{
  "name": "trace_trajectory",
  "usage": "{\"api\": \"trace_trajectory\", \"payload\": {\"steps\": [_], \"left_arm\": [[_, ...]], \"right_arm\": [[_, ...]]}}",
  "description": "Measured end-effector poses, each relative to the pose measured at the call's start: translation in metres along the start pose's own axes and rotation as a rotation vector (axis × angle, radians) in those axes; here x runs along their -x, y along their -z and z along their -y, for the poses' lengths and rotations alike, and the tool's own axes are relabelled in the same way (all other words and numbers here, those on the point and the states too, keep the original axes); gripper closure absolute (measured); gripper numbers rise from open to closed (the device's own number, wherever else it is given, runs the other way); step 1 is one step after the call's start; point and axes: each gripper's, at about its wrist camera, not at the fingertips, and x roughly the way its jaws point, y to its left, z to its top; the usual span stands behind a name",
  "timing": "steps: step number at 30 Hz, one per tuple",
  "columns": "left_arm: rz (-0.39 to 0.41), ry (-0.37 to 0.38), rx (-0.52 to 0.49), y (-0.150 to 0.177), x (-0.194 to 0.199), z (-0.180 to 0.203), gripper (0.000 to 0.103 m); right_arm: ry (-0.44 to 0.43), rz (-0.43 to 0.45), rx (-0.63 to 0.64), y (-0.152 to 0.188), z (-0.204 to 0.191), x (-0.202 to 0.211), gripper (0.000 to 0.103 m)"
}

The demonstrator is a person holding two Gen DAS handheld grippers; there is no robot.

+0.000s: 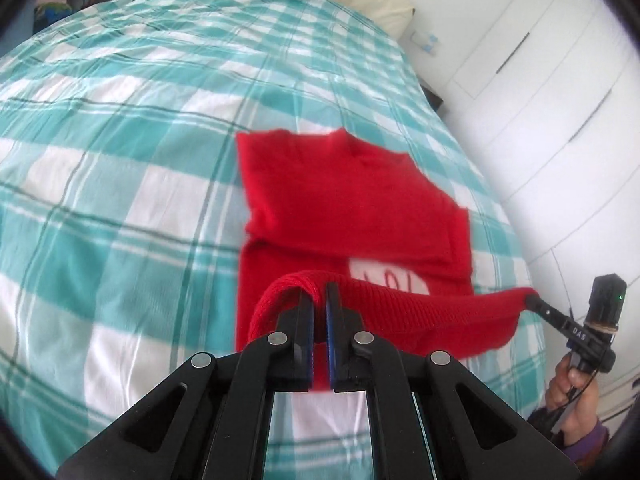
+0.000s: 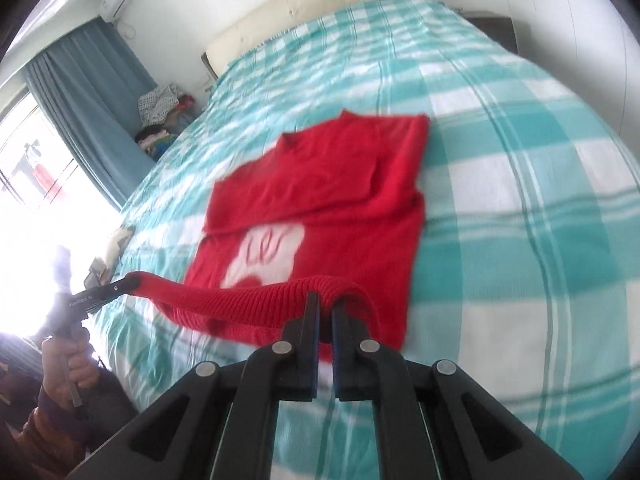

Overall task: Fold small clothes
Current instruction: 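Grasp the sweater hem with the left gripper and fold it toward the collar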

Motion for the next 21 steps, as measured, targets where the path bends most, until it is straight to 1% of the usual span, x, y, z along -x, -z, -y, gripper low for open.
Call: {"api": "trace_trajectory", "payload": {"steps": [2, 6, 9, 12, 14, 15, 16, 17, 18, 19, 20, 21], "left_arm": [[0.011, -0.039, 0.005, -0.033, -0.031, 0.003, 0.1], [0.021, -0.134, -0.004, -0.078, -0.091, 0.008, 0.1], [0.009, -0.184, -0.002, -0.096, -0.128, 0.004, 0.1], [0.004, -0.21, -0.006, -0.107, -0.151, 0.001, 0.099], [0.005, -0.245, -0.011, -0.111, -0.16, -0.001, 0.087], [0.004, -0.271, -0.008, -0.111, -0.162, -0.001, 0.077], [0.011, -0.313, -0.004, -0.112, -0.163, -0.002, 0.04], [0.041, -0.349, 0.0, -0.112, -0.159, -0.002, 0.015], [0.086, -0.368, 0.001, -0.112, -0.152, -0.002, 0.011], [0.121, -0.377, -0.003, -0.113, -0.145, -0.002, 0.011], [0.134, -0.378, -0.008, -0.113, -0.14, -0.001, 0.01], [0.138, -0.382, -0.013, -0.115, -0.136, -0.001, 0.01]], "right_arm": [[0.012, 0.044, 0.002, -0.036, 0.005, -0.026, 0.098], [0.048, 0.089, -0.001, -0.09, 0.019, -0.087, 0.098], [0.089, 0.088, -0.009, -0.118, 0.035, -0.126, 0.098], [0.104, 0.077, -0.038, -0.13, 0.05, -0.156, 0.098], [0.097, 0.06, -0.056, -0.134, 0.058, -0.171, 0.098], [0.092, 0.051, -0.061, -0.135, 0.061, -0.177, 0.097], [0.086, 0.048, -0.069, -0.137, 0.065, -0.18, 0.094], [0.085, 0.051, -0.078, -0.138, 0.067, -0.18, 0.085], [0.091, 0.062, -0.085, -0.139, 0.068, -0.177, 0.066], [0.099, 0.081, -0.089, -0.141, 0.069, -0.172, 0.057], [0.104, 0.103, -0.086, -0.142, 0.068, -0.166, 0.051], [0.108, 0.112, -0.075, -0.142, 0.067, -0.161, 0.051]]}}
